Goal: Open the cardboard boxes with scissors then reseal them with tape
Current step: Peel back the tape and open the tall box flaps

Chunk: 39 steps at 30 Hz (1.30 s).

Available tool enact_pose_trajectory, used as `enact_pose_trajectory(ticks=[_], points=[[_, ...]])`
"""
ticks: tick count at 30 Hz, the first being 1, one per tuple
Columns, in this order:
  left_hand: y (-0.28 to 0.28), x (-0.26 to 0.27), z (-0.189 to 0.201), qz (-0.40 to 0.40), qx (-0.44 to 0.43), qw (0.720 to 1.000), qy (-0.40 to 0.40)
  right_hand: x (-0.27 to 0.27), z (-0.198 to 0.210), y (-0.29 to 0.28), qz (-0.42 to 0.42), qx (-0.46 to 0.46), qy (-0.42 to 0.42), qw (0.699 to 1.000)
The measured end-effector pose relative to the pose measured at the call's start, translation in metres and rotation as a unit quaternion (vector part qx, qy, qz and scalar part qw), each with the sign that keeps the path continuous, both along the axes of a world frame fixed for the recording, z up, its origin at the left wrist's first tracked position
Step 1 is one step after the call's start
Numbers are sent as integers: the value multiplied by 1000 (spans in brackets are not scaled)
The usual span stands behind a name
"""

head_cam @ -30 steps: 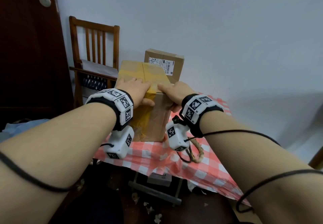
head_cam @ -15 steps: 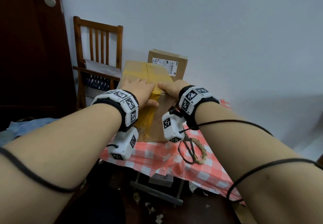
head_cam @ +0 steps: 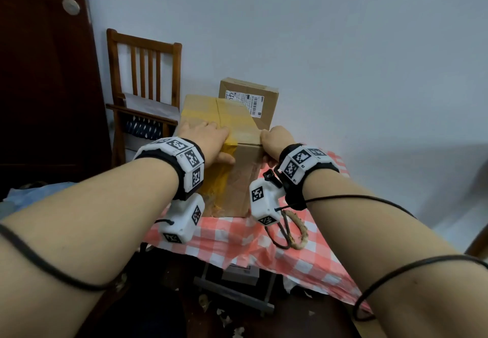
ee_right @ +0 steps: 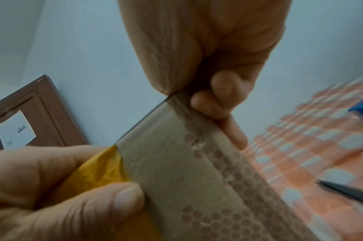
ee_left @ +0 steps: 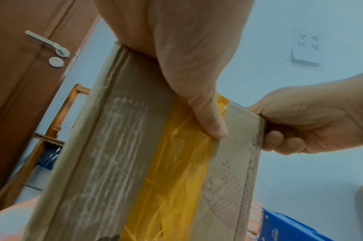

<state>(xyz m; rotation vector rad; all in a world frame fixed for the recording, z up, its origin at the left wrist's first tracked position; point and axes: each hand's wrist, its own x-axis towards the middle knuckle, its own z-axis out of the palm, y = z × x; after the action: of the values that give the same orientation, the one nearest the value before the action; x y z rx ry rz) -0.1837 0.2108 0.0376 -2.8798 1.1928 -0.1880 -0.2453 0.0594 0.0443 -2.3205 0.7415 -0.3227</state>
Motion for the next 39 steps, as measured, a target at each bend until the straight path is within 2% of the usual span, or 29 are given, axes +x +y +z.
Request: enact_pose_trajectory(ticks=[2,3,5,6,7,9,11,13,17,19,21,22,23,27,30,33,36,37,39], points=[[1,2,4,-1,2,1000,7,-6,1,0,15,23,-6,1000],[0,1,8,1,10,1000,5,-11,2,0,14,0,-18,1000],[-1,-1,16,4,29,999,-17,-19,4,2,39,-114,-53,991],[-2,-4,18,0,31,999,-27,-24,5,7,83,-150,-58,983],[-4,-6,18,-8,24,999,-25,-29,6,12,136,-168,-47,975],[-7,-12,18,-28,-21,999,34,-33,6,15,200,-189,15,961],[-10,-15,15,-35,-53,994,86,-26,8,9,220,-249,67,941],[-13,-16,12,-37,-66,993,86,-19,12,6,226,-329,101,911],[-17,-18,11,-43,-112,990,70,-16,10,5,222,-386,83,891],[-15,-17,10,-39,-154,984,85,-17,8,1,197,-364,24,910],[-13,-15,10,-23,-209,971,110,-20,10,-1,176,-304,-32,936],[-12,-14,11,-16,-222,969,110,-21,12,2,174,-289,-33,941],[-12,-14,12,-10,-214,971,105,-18,14,3,180,-288,-21,940],[-17,-10,8,-15,-157,981,110,-3,9,13,222,-352,91,905],[-18,-9,6,-8,-192,973,127,-5,7,8,192,-333,64,921],[-17,-12,8,4,-248,961,126,-9,7,2,177,-341,9,923],[-14,-12,10,4,-204,976,81,-11,8,3,198,-286,-9,938],[-14,-12,10,1,-181,981,74,-11,6,5,222,-279,18,934],[-13,-10,10,-6,-145,986,84,-7,1,11,250,-324,58,911]])
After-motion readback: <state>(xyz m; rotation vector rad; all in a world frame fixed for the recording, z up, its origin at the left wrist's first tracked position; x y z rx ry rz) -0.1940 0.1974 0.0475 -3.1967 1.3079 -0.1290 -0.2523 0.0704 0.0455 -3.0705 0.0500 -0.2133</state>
